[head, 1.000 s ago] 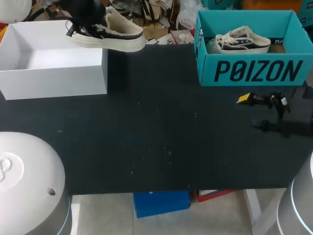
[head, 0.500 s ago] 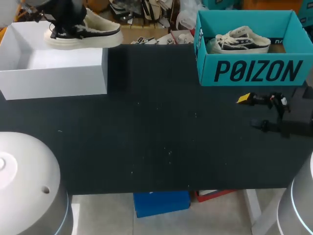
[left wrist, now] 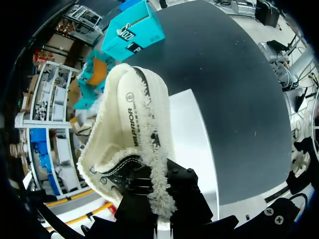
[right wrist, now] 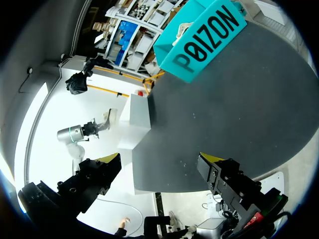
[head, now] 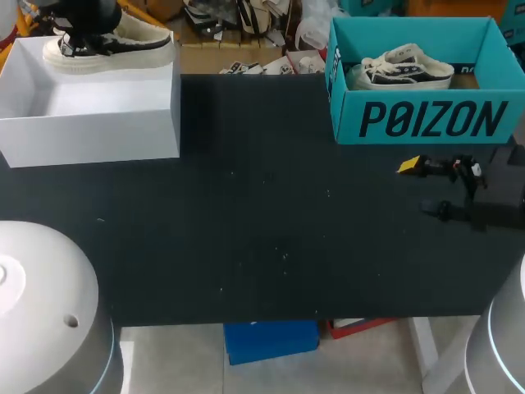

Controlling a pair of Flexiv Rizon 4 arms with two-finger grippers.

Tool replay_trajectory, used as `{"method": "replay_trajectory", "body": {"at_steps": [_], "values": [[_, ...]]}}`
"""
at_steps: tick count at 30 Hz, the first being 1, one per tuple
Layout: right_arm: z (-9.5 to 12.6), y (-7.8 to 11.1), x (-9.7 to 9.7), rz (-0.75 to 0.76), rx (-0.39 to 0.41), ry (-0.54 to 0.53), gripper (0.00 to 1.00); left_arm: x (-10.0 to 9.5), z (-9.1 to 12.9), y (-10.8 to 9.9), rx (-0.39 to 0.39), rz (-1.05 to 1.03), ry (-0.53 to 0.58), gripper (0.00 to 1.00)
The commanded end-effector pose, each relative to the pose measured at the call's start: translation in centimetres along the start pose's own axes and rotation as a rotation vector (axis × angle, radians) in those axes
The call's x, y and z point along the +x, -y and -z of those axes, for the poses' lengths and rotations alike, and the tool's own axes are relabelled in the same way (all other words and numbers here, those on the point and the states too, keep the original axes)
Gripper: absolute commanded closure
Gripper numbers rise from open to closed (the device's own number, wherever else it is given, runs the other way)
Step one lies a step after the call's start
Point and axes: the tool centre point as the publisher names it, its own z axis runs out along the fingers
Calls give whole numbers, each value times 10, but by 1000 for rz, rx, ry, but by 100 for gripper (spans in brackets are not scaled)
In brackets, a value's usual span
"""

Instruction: Take the shoe out of the shoebox, open the shoe tongue, remove and reinsert the insole, then place the shoe into the shoebox

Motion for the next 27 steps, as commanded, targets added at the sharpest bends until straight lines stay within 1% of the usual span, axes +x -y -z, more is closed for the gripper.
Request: {"method": "replay_trajectory", "body": {"at_steps": [1,10,16,19,21,27], "values": [[-2,0,1,-1,0,3,0,5,-19,-10,-14,16,23,100],[-2,0,1,-1,0,3,0,17,-52,-26,-36,69,10,100],[-2,0,1,-1,0,3,0,27,-76,-35,-69,78,-1,100],[-2,0,1,-1,0,3,0,35,-89,-40,-88,77,-7,100],[-2,0,1,-1,0,3,0,41,-96,-43,-115,59,-12,100],[-2,0,1,-1,0,3,0,56,-114,-48,-121,81,-35,100]]}}
